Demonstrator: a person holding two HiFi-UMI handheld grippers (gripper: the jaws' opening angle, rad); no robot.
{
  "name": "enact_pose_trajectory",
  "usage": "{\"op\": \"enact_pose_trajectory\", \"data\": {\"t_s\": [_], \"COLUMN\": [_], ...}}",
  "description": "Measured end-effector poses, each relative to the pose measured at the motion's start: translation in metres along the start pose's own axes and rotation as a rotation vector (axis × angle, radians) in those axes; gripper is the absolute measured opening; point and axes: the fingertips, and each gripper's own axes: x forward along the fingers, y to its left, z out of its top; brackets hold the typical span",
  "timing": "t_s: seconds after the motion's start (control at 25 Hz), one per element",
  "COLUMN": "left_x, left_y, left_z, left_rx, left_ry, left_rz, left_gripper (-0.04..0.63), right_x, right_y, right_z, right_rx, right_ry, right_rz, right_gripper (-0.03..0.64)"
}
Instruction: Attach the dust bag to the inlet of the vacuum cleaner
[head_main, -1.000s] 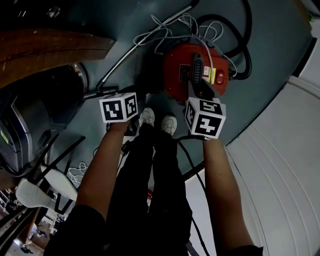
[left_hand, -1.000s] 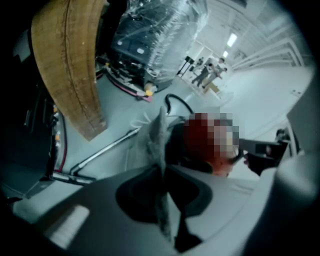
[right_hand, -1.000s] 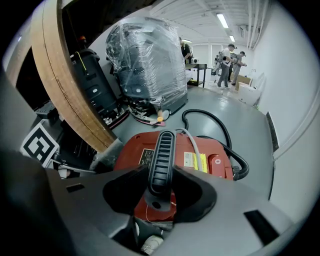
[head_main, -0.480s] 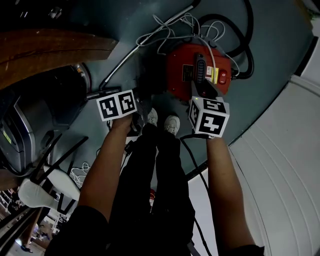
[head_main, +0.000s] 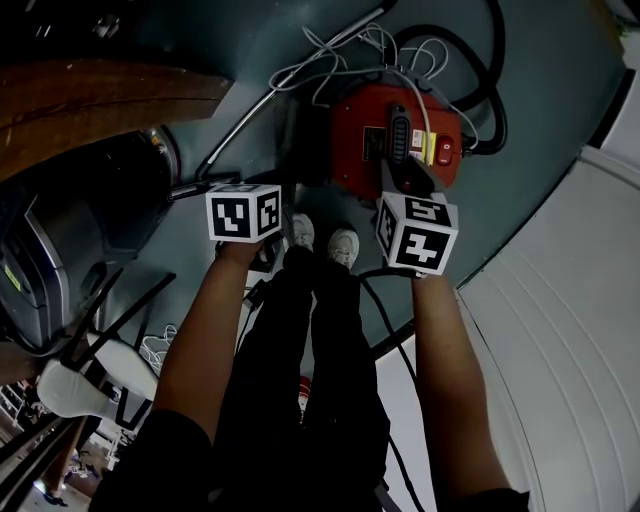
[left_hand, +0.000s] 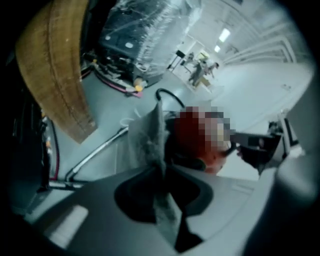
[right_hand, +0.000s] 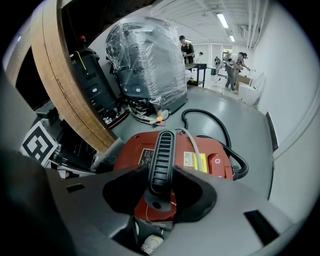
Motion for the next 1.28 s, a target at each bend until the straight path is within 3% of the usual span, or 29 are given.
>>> {"op": "enact_pose_trajectory", "data": {"t_s": [0.08,0.16,0.24,0.36,0.44,0.52,0.64,0.72,0.8,0.96,1.04,1.16,1.28], "left_x": [0.001,0.003,0.003,0.001,0.000,0.000,0.000,0.000,0.000,0.003,0.005,0.008,0.009], "left_y": [-0.003,-0.004,-0.002,0.002,0.004,0.003,-0.001,-0.003,-0.003,-0.003,-0.005,-0.008,-0.011], "left_z": [0.000,0.001,0.001,0.000,-0.002,-0.005,-0.010,-0.012,-0.012,-0.005,0.001,0.004,0.002], "left_rx": [0.107,0.115,-0.019,-0.308,-0.395,-0.363,-0.204,-0.146,-0.179,-0.427,-0.494,-0.443,-0.272], "left_ry": [0.033,0.047,0.027,-0.056,-0.111,-0.142,-0.135,-0.112,-0.095,-0.094,-0.087,-0.062,-0.023], "left_rz": [0.013,-0.022,-0.110,-0.248,-0.280,-0.266,-0.185,-0.151,-0.157,-0.270,-0.311,-0.306,-0.258], "left_gripper": [0.055,0.055,0.057,0.058,0.060,0.060,0.058,0.058,0.058,0.061,0.061,0.061,0.063], "right_x": [0.000,0.000,0.000,0.000,0.001,0.001,0.000,-0.001,-0.001,0.000,0.000,0.000,0.000], "right_y": [0.000,0.000,-0.001,-0.001,-0.001,-0.001,-0.002,-0.002,-0.002,-0.002,-0.002,-0.003,-0.002], "right_z": [-0.001,-0.001,-0.001,-0.001,-0.001,-0.001,-0.002,-0.002,-0.002,-0.002,-0.002,-0.002,-0.002], "right_rx": [0.001,0.002,0.003,0.003,0.003,0.001,-0.004,-0.005,-0.006,0.000,-0.001,-0.001,-0.005], "right_ry": [0.001,0.002,0.004,0.003,-0.001,-0.002,-0.003,-0.001,0.000,0.002,0.002,-0.001,-0.002], "right_rz": [0.001,0.001,-0.002,-0.006,-0.007,-0.009,-0.012,-0.016,-0.019,-0.012,-0.013,-0.014,-0.013], "right_gripper": [0.141,0.141,0.141,0.141,0.141,0.143,0.143,0.143,0.143,0.143,0.143,0.143,0.143]}}
